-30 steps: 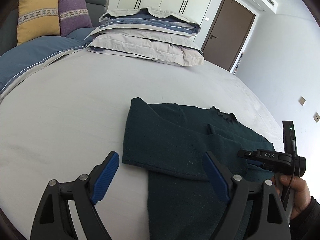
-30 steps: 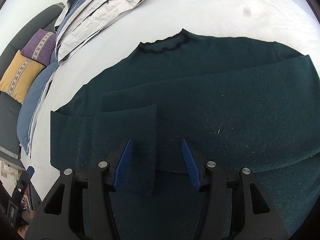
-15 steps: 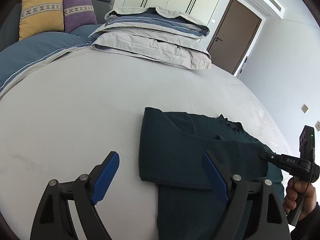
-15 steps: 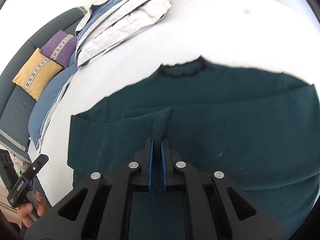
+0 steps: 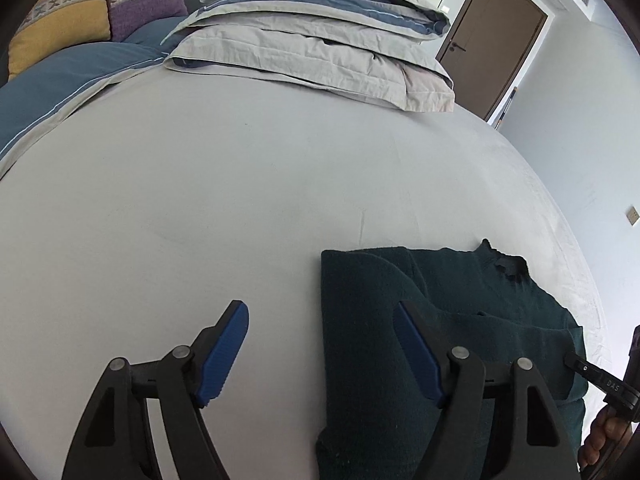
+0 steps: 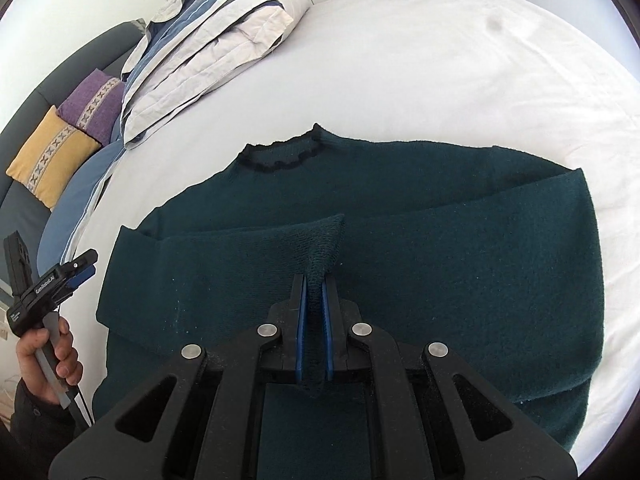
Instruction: Fold small clothes
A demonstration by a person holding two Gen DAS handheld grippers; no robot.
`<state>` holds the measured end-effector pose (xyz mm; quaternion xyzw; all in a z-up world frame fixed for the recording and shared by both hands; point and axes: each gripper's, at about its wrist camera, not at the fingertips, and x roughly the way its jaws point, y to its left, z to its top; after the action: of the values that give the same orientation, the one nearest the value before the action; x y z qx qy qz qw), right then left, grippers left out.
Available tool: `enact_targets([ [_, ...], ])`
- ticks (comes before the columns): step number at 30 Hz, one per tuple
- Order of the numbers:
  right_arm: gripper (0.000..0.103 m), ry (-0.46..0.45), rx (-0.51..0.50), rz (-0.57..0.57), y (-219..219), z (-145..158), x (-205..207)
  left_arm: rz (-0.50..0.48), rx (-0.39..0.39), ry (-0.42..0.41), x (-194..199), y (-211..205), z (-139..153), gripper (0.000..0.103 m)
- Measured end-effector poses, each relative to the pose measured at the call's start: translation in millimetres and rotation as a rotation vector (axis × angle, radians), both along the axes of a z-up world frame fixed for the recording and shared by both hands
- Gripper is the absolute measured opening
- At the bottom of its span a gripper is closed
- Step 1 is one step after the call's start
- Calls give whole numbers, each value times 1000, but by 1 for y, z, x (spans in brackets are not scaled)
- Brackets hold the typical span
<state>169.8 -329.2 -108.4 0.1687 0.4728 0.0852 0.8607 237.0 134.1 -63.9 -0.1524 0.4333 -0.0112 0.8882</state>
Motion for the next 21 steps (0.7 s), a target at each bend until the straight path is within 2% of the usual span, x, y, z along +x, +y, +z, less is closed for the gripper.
enact_targets([
  [4, 6, -14, -13, -17, -7, 0, -1, -39, 11, 46, 22, -11, -12, 62],
  [8, 6, -13, 9, -46, -16, -2, -6, -36, 0, 97, 33, -14, -32, 55],
  [11, 6, 4, 8, -53, -18, -11, -10, -36, 8, 89, 36, -16, -37, 46],
  [13, 6, 20, 12, -61, -19, -20, -10, -44, 9, 88, 40, -16, -37, 24],
  [16, 6, 23, 16, -73, -18, -27, -8, -48, 38, 92, 46, -17, -39, 11],
  [21, 6, 24, -9, -81, -16, -30, -4, -33, 14, 80, 47, -10, -47, 9],
])
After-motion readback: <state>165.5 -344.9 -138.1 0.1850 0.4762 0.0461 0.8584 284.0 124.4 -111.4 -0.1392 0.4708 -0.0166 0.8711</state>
